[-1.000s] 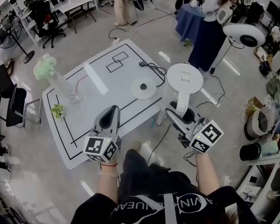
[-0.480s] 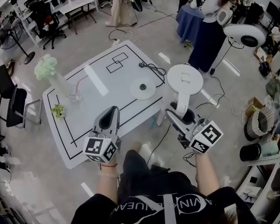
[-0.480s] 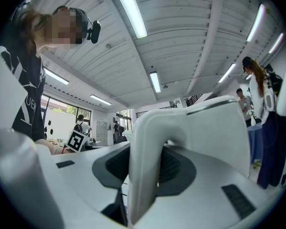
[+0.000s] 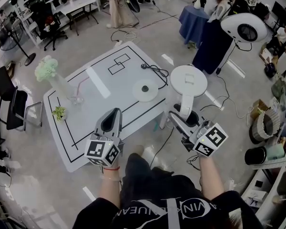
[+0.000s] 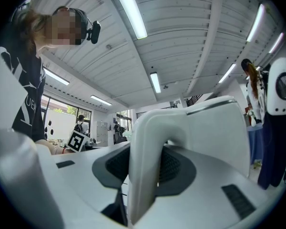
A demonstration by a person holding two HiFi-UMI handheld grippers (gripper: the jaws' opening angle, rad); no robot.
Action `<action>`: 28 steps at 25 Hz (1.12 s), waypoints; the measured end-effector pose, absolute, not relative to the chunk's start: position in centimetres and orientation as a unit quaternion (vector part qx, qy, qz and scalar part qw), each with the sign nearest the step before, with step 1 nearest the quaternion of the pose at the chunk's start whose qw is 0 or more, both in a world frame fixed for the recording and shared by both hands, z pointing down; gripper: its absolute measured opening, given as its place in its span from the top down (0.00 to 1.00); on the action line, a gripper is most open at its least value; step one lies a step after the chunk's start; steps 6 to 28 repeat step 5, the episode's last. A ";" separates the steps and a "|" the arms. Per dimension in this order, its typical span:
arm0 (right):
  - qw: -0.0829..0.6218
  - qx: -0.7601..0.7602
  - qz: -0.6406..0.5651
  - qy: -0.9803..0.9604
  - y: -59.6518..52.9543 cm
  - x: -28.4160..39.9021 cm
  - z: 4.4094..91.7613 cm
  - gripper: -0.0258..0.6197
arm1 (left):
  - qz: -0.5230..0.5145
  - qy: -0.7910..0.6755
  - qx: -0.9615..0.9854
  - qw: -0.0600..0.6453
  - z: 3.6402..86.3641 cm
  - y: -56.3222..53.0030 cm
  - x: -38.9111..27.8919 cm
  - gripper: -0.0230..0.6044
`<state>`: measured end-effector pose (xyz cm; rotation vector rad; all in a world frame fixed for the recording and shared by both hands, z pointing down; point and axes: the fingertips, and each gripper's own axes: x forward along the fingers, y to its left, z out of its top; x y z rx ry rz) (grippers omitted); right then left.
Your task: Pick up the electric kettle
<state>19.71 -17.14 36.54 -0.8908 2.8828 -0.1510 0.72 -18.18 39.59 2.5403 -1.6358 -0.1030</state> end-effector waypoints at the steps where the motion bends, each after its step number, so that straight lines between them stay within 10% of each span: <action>1: 0.060 -0.295 -0.050 0.952 -17.2 19.8 36.6 0.77 | -0.034 -0.540 0.839 0.059 39.6 -18.2 0.7 0.93; 28: 0.058 -0.294 -0.048 0.953 -17.2 19.9 36.6 0.77 | -0.034 -0.540 0.839 0.059 39.7 -18.2 0.9 0.93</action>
